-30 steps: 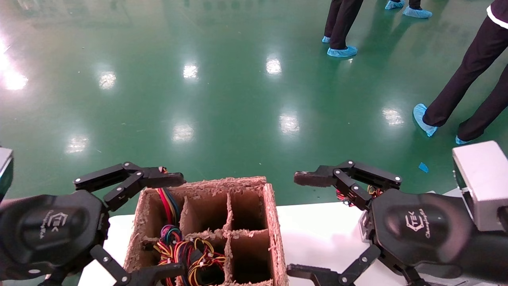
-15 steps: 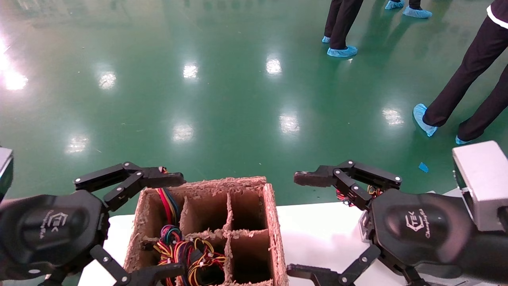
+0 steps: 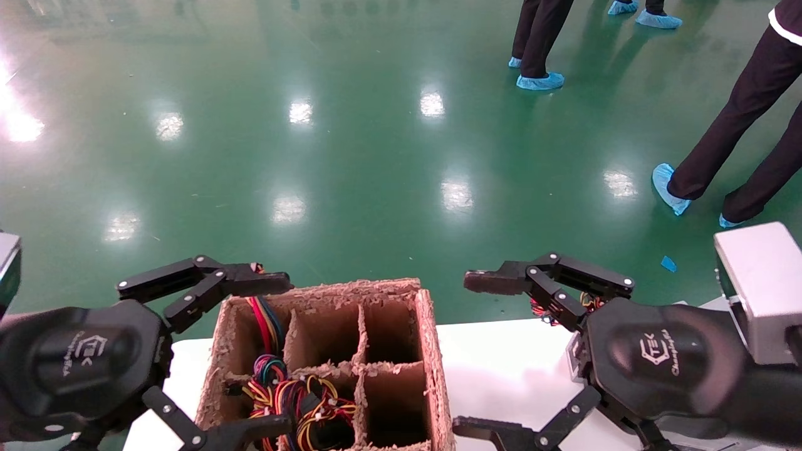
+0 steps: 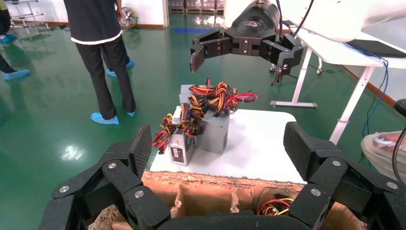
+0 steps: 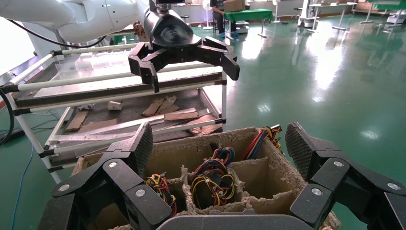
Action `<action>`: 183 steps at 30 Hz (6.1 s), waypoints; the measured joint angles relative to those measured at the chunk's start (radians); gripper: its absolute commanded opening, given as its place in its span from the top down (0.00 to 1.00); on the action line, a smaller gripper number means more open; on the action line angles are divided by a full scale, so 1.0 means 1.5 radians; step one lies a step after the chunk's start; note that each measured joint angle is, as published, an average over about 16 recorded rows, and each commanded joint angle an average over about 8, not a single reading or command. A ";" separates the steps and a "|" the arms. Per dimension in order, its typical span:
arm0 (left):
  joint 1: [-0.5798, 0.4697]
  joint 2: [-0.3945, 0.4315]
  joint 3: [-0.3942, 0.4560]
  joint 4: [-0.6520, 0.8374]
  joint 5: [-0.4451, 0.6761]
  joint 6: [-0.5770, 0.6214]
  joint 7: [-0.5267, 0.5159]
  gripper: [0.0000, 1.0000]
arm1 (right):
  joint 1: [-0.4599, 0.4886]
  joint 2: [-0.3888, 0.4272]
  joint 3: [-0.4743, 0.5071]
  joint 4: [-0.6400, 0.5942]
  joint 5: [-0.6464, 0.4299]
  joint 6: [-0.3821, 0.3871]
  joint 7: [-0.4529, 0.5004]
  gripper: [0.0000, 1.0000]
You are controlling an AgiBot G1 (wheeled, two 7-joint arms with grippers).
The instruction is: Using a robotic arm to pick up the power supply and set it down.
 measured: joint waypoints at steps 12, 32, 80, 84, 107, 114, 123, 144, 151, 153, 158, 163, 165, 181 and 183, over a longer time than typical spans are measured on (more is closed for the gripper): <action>0.000 0.000 0.000 0.000 0.000 0.000 0.000 0.00 | 0.000 0.000 0.000 0.000 0.000 0.000 0.000 0.00; 0.000 0.000 0.000 0.000 0.000 0.000 0.000 0.00 | 0.000 0.000 0.000 0.000 0.000 0.000 0.000 0.00; 0.000 0.000 0.000 0.000 0.000 0.000 0.000 1.00 | 0.068 -0.106 -0.223 0.023 -0.233 -0.037 0.069 1.00; 0.000 0.000 0.000 0.000 0.000 0.000 0.000 1.00 | 0.071 -0.111 -0.233 0.018 -0.237 -0.029 0.067 1.00; 0.000 0.000 0.000 0.000 0.000 0.000 0.000 1.00 | 0.062 -0.111 -0.240 0.009 -0.258 0.008 0.052 1.00; 0.000 0.000 0.000 0.000 0.000 0.000 0.000 1.00 | 0.053 -0.103 -0.230 0.006 -0.236 0.008 0.049 1.00; 0.000 0.000 0.000 0.000 0.000 0.000 0.000 1.00 | 0.039 -0.087 -0.209 -0.005 -0.177 -0.005 0.044 1.00; 0.000 0.000 0.001 0.000 0.000 0.000 0.000 1.00 | 0.011 -0.046 -0.115 -0.090 0.154 -0.062 -0.013 1.00; 0.000 0.000 0.001 0.000 0.000 0.000 0.000 1.00 | 0.005 -0.018 -0.094 -0.122 0.265 -0.063 -0.037 1.00; 0.000 0.000 0.001 0.000 0.000 0.000 0.000 1.00 | 0.000 -0.006 -0.088 -0.133 0.289 -0.062 -0.044 1.00; 0.000 0.000 0.001 0.000 0.000 0.000 0.000 1.00 | -0.028 0.030 -0.075 -0.170 0.329 -0.058 -0.062 1.00; 0.000 0.000 0.001 0.000 0.000 0.000 0.000 1.00 | -0.076 0.063 -0.069 -0.218 0.350 -0.053 -0.080 1.00; 0.000 0.000 0.001 0.000 0.000 0.000 0.000 1.00 | -0.098 0.073 -0.070 -0.237 0.353 -0.051 -0.087 1.00; 0.000 0.000 0.001 0.000 0.000 0.000 0.000 1.00 | -0.191 0.070 -0.114 -0.384 0.302 -0.029 -0.120 1.00; 0.000 0.000 0.001 0.000 0.000 0.000 0.000 1.00 | -0.188 0.064 -0.121 -0.401 0.290 -0.028 -0.123 1.00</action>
